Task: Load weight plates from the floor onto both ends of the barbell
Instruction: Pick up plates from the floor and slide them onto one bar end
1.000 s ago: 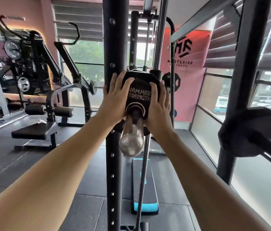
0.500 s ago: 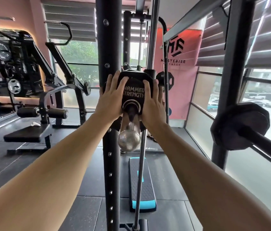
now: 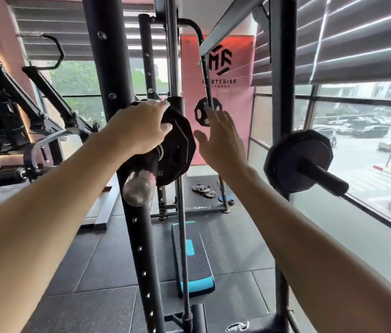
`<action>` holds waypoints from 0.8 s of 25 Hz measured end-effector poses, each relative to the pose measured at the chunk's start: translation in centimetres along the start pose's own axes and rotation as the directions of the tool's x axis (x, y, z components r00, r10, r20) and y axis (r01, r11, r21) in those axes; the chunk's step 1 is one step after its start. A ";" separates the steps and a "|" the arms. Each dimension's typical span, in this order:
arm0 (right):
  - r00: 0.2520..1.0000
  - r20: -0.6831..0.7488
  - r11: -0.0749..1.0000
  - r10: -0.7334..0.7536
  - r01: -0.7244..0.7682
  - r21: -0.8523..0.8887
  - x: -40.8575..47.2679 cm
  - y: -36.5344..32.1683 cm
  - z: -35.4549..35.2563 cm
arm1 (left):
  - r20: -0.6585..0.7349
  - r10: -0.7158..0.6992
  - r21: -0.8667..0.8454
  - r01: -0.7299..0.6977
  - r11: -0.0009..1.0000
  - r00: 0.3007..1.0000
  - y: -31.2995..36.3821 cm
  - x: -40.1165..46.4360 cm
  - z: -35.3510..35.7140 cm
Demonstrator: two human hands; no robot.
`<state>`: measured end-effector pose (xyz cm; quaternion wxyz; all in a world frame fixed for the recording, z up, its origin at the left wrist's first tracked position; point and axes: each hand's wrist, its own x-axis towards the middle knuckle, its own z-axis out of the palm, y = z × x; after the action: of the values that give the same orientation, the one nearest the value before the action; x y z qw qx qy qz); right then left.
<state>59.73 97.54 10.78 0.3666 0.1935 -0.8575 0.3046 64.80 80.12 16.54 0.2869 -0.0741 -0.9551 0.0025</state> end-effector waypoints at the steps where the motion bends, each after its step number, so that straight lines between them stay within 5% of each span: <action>1: 1.000 -0.028 1.000 -0.009 0.009 -0.006 -0.1 0.8 -1.3 | 0.021 0.028 -0.002 -0.028 1.000 0.999 1.4 0.3 -0.6; 7: 0.997 -0.083 0.990 -0.001 -0.010 -0.142 -2.5 10.0 -11.5 | 0.166 0.166 0.016 -0.171 0.985 0.972 13.0 3.2 -0.3; 15: 0.994 -0.083 0.945 0.076 -0.098 -0.312 -8.3 29.4 -25.1 | 0.021 0.289 -0.117 -0.285 0.951 0.957 36.1 5.1 5.9; 20: 0.998 -0.023 0.957 0.066 -0.070 -0.283 -10.7 34.3 -27.5 | 0.040 0.260 -0.099 -0.255 0.962 0.965 41.9 5.1 9.2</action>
<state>61.78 142.33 4.81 0.3854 0.1075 -0.8961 0.1923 61.42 122.64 9.65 0.2552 -0.2109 -0.9436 -0.0029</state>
